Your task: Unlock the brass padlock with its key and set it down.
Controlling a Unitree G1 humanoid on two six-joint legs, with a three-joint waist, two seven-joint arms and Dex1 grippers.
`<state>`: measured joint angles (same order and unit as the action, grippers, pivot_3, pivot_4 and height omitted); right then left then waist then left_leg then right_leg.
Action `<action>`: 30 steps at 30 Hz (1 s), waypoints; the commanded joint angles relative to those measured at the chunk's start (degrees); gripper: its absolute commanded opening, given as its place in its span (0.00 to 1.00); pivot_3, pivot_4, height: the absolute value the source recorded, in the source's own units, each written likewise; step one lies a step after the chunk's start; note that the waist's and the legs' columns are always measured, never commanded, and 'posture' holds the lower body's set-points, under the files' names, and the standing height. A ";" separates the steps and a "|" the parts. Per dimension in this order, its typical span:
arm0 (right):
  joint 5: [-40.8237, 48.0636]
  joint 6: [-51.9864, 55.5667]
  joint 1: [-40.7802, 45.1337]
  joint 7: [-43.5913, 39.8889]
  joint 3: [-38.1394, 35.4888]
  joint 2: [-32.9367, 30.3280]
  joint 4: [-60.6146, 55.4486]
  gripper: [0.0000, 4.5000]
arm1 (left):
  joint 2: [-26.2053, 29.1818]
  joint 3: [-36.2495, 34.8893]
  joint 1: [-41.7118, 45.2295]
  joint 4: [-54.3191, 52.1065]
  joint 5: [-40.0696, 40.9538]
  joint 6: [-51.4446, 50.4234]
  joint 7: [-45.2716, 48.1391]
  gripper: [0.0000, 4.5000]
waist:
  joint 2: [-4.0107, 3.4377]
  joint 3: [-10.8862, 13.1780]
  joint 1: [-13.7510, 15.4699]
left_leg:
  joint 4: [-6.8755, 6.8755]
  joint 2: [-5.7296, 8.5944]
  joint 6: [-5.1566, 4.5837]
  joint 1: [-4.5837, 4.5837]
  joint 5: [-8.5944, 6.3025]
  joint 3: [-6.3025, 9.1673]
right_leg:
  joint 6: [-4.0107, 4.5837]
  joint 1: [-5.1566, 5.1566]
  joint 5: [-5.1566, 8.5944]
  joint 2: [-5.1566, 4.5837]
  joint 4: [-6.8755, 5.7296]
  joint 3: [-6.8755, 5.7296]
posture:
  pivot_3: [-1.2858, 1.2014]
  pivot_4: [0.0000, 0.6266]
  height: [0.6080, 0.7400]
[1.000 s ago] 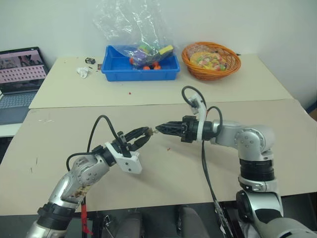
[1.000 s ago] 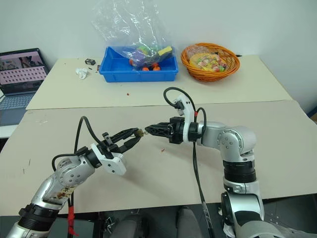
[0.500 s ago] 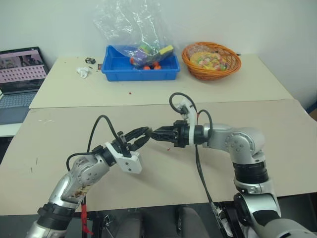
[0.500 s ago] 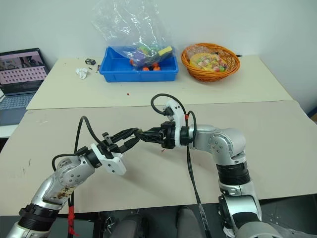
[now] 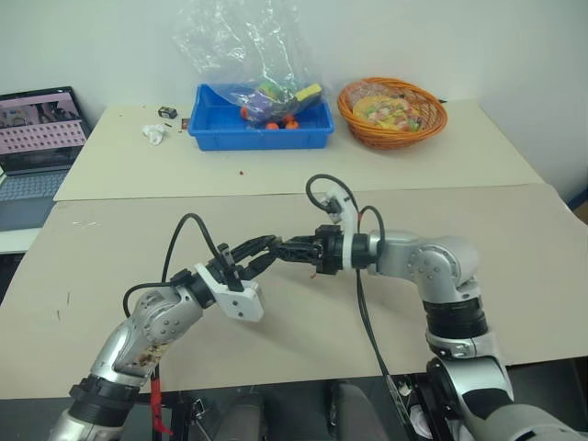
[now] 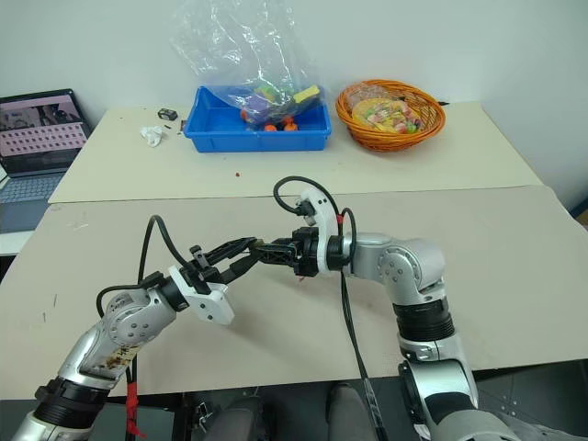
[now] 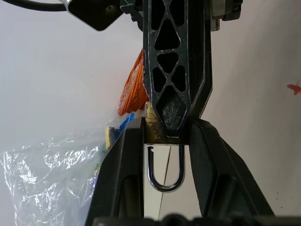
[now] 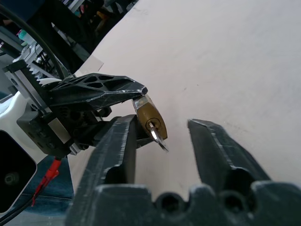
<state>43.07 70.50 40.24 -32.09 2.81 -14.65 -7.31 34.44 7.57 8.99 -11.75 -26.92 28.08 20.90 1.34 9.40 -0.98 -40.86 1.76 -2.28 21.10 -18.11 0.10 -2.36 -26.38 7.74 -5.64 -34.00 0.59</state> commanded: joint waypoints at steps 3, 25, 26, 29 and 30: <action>0.05 -1.57 2.12 -0.23 -1.04 -0.08 -0.41 0.04 | 0.28 -1.14 -0.16 -2.62 1.13 0.29 -0.22 0.18 | 0.00 0.00 0.02 | 0.00 0.01 0.00 0.00 0.00 0.00 | 0.00 0.00 0.00 -0.01 0.00 0.00 | 0.52 0.24 0.91; -3.55 -6.54 4.14 -1.27 -2.22 -1.37 7.32 0.00 | -0.52 -1.26 -0.81 -3.42 5.68 -1.43 2.42 0.94 | 0.00 0.00 0.02 | 0.00 0.02 0.00 0.00 0.00 0.00 | 0.00 0.00 0.00 -0.01 0.00 0.00 | 0.52 0.24 0.91; -3.92 -7.14 4.39 -1.69 -2.43 -1.68 8.34 0.00 | -0.45 -1.71 -0.83 -3.70 6.66 -1.43 2.67 0.94 | 0.00 0.00 0.01 | -0.01 0.02 0.00 0.00 0.00 -0.01 | 0.00 0.00 0.00 -0.01 0.00 0.00 | 0.52 0.24 0.91; -4.55 -8.19 4.87 -3.52 -2.67 -3.16 11.09 0.00 | -1.49 -2.81 -1.39 -5.22 14.45 -7.22 5.59 0.94 | 0.00 0.00 0.00 | 0.00 0.01 0.00 0.00 0.00 0.00 | 0.00 0.00 0.00 -0.01 0.00 0.00 | 0.52 0.24 0.91; -4.24 -8.17 4.81 -4.82 -2.78 -3.83 11.62 0.00 | -1.93 -2.45 -2.20 -7.37 22.80 -13.19 9.15 0.94 | 0.00 0.00 -0.02 | 0.00 0.01 0.00 0.00 0.00 0.00 | 0.00 0.00 0.00 -0.01 0.00 0.00 | 0.52 0.24 0.91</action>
<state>38.35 64.08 43.77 -34.71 1.58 -17.62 4.65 33.04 6.23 7.56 -15.01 -13.34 20.80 26.78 1.34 9.40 -1.01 -40.87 1.76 -2.28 21.11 -18.11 0.10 -2.36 -26.39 7.74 -5.64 -34.00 0.59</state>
